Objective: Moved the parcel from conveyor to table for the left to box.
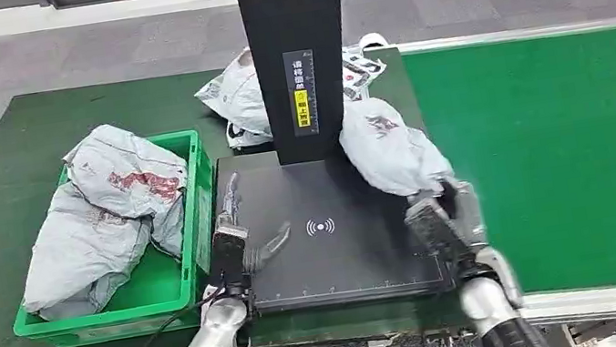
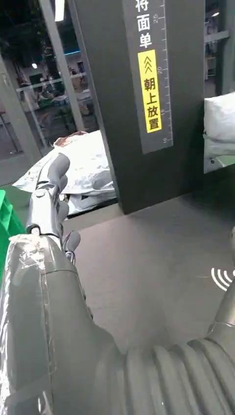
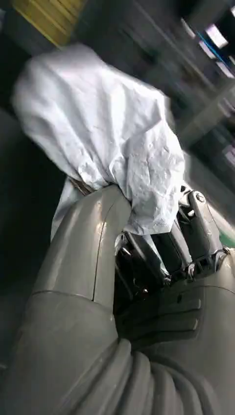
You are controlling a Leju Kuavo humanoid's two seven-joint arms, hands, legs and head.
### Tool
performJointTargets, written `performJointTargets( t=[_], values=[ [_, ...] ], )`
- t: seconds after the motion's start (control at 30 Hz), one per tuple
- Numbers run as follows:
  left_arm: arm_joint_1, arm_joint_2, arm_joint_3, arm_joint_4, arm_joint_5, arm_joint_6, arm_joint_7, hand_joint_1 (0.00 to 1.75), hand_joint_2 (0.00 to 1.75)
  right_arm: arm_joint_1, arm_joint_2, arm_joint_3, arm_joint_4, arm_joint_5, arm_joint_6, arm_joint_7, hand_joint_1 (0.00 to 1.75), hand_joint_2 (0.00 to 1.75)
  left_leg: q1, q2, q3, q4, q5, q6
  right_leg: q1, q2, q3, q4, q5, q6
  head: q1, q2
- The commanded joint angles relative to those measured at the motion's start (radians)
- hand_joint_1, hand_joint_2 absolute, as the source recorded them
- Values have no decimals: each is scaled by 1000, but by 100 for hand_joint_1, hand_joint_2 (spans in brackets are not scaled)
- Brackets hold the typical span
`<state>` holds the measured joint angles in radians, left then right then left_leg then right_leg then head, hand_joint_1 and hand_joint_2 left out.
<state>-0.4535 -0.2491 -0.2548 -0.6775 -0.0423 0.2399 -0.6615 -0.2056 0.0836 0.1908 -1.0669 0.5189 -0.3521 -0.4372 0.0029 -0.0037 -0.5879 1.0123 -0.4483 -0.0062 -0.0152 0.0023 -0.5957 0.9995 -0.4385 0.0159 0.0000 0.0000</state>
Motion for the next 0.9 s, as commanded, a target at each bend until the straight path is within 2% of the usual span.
performJointTargets(
  t=[0.03, 0.07, 0.1, 0.37, 0.4, 0.47, 0.53, 0.63, 0.73, 0.8, 0.9],
  values=[
    [-53, 23, -10, 78, 7, -11, -20, 0, 175, -65, -43, 481, 142, -24, 123, 16, 175, 175, 1, 2, 1, -1, 0, -1, 1, 1, 1, -1, 1, -1, 0, 0],
    [-61, 21, -25, 89, 3, -20, -19, 0, 175, -96, -40, 527, 222, -17, 198, 47, 175, 175, 1, 3, 2, -2, 0, -1, 1, 2, 2, -2, 1, -1, 0, 0],
    [-66, 18, -32, 96, 3, -22, -18, 0, 175, -102, -38, 545, 261, -19, 226, 54, 175, 175, 2, 2, 1, -1, 0, -1, 2, 2, 2, -2, 1, -1, 0, 0],
    [-70, 17, -35, 101, 5, -19, -18, 0, 175, -108, -39, 544, 278, -26, 227, 43, 175, 175, 1, -1, 1, -1, 1, -1, 1, -1, 2, -2, 1, -2, 0, 0],
    [-74, 18, -45, 107, 9, -28, -21, 0, 175, -114, -47, 565, 290, -43, 307, 62, 175, 175, 0, -1, 1, -1, 1, -1, 0, 0, 1, -1, 1, -2, 0, 0],
    [-82, 13, -53, 114, 23, -31, -31, 0, 175, -121, -66, 603, 340, -62, 395, 42, 175, 175, 0, -1, 1, -1, 1, -1, 0, -1, 2, -2, 1, -2, 0, 0],
    [-78, 12, -55, 103, 39, -24, -37, 0, 175, -136, -75, 635, 386, -43, 367, 1, 0, 175, 1, -3, 1, -2, 1, -1, 1, -2, 3, -3, 1, -2, 0, 0],
    [-47, 26, -45, 41, 61, -11, -37, 0, 175, -155, -83, 634, 389, -58, 331, -29, 0, 175, 1, 0, 3, -1, 1, -1, 1, 0, 3, -3, 1, -2, 0, 0],
    [-22, 39, -32, -20, 76, -2, -37, 0, 175, -142, -94, 578, 294, -78, 241, -27, 0, 175, 1, 1, 4, -2, 2, -1, 1, 0, 3, -3, 2, -3, 0, 0],
    [-10, 48, -28, -34, 69, 9, -37, 0, 175, -61, -109, 472, 129, -76, 107, -13, 0, 175, 1, 1, 3, -2, 2, -1, 1, 0, 3, -4, 3, -3, 0, 0],
    [8, 57, -27, -48, 50, 20, -37, 0, 175, 62, -106, 324, -79, -102, -25, -36, 0, 175, 1, -2, 2, -1, 1, -1, 1, -3, 3, -2, 1, -3, 0, 0]
  ],
)
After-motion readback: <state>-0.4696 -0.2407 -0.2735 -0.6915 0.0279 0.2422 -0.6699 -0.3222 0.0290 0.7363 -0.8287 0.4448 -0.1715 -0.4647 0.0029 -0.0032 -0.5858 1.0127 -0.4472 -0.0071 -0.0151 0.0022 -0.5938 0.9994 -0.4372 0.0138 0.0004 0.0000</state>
